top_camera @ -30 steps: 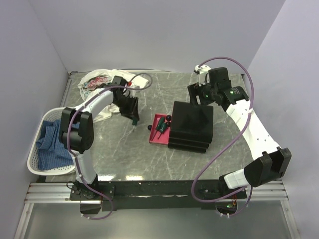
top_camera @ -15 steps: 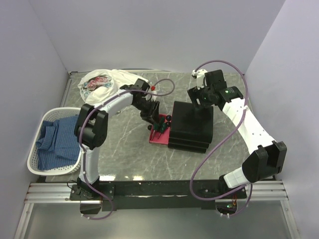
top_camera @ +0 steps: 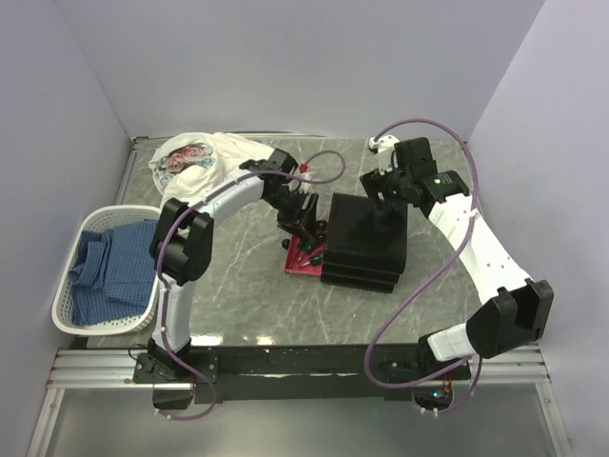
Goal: Sort the tools into containers
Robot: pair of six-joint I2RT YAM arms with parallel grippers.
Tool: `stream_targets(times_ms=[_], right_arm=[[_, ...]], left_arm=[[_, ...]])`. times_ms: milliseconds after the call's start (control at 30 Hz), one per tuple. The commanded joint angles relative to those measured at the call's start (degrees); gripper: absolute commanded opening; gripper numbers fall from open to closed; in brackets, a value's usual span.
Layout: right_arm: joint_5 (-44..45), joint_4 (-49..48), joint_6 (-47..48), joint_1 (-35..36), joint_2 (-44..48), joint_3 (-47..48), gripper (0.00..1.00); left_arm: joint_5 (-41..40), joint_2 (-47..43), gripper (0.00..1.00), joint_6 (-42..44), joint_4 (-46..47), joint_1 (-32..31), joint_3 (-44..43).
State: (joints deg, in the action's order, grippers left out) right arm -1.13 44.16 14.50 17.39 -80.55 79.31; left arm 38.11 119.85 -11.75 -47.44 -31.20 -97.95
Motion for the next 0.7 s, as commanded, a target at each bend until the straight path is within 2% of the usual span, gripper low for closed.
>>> stream_targets(times_ms=[0, 100, 300, 333, 433, 467, 533, 600, 667], right_arm=[[-1.16, -0.83, 0.70, 0.02, 2.33, -0.29, 0.84], [-1.51, -0.92, 0.62, 0.02, 2.33, -0.21, 0.84], [-3.70, -0.83, 0.53, 0.10, 3.12, -0.12, 0.84], [-3.88, -0.74, 0.61, 0.02, 3.47, 0.14, 0.83], [-2.31, -1.09, 0.62, 0.02, 4.35, 0.41, 0.78], [-1.87, -1.10, 0.88, 0.02, 5.14, 0.32, 0.74], [-1.86, -0.92, 1.58, 0.10, 6.80, -0.03, 0.39], [-2.12, -0.40, 2.02, 0.02, 8.21, -0.73, 0.00], [-3.96, 0.74, 2.63, 0.02, 10.06, -1.69, 0.00]], left_arm=[[-0.93, -2.43, 0.65, -0.03, 1.12, 2.63, -3.30], [-2.42, -3.57, 0.66, 0.15, 1.12, 3.60, -3.91], [-10.68, -7.69, 0.65, 2.52, 0.77, 5.36, -4.18], [-12.16, -8.49, 0.62, 2.78, 1.12, 5.71, -3.48], [-13.94, -10.60, 0.44, 3.13, 1.65, 7.73, -0.06], [-13.85, -10.78, 0.29, 3.83, 1.82, 8.78, 0.91], [-12.98, -11.31, 0.05, 4.27, 2.78, 9.58, 3.90], [-11.83, -10.78, 0.01, 5.77, 3.32, 10.11, 6.18], [-10.43, -9.64, 0.01, 7.96, 3.23, 10.02, 6.81]])
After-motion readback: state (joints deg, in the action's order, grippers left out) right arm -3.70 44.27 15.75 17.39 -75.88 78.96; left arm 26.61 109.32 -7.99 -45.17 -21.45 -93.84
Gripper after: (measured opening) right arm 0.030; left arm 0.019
